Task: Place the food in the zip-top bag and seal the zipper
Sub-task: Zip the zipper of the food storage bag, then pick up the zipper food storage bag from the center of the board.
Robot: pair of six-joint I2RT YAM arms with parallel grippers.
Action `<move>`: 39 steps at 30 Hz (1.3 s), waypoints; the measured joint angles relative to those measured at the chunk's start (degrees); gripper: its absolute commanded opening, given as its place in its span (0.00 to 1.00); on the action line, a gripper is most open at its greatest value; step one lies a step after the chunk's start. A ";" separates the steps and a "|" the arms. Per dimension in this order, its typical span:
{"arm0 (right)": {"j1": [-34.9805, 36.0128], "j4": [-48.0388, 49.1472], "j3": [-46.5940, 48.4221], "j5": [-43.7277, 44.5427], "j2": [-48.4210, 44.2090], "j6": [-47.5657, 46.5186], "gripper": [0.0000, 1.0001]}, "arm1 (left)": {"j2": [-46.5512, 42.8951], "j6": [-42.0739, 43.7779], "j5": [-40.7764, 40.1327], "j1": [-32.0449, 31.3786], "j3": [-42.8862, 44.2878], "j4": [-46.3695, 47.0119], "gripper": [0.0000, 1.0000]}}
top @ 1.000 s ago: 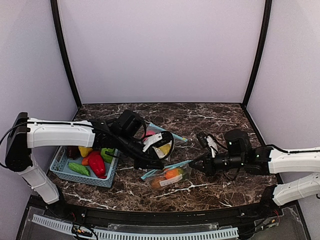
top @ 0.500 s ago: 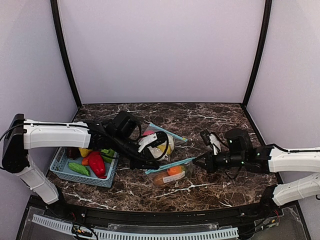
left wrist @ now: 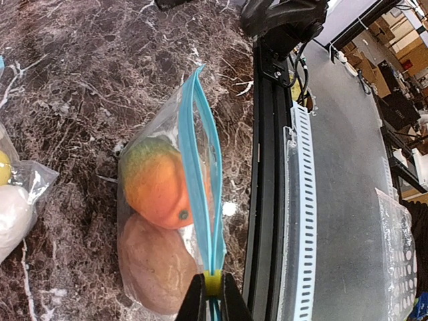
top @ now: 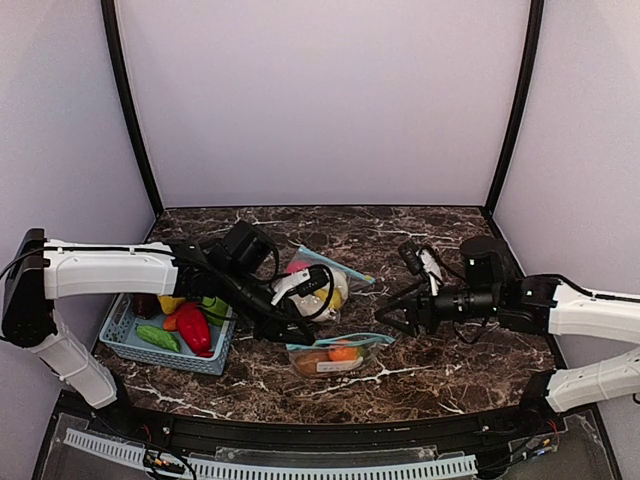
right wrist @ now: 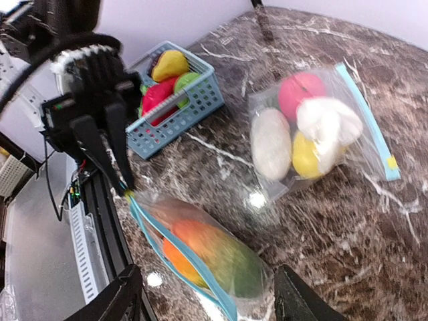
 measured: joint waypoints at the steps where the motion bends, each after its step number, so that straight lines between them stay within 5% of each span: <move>1: 0.39 -0.02 0.98 -0.68 -0.02 -0.13 0.74 | 0.00 -0.15 0.55 -0.02 0.00 -0.11 0.01; 7: 4.07 4.11 5.38 -6.60 4.20 -3.02 0.82 | 0.02 -1.05 3.67 -0.02 0.02 -0.76 0.01; 18: 9.44 17.94 4.61 -12.98 18.29 -3.89 0.82 | 1.38 -2.03 7.91 -0.04 0.44 -2.36 0.01; 39: 13.55 27.45 4.33 -13.66 29.59 -7.02 0.37 | 3.17 -4.94 10.71 -0.02 0.92 -3.37 0.01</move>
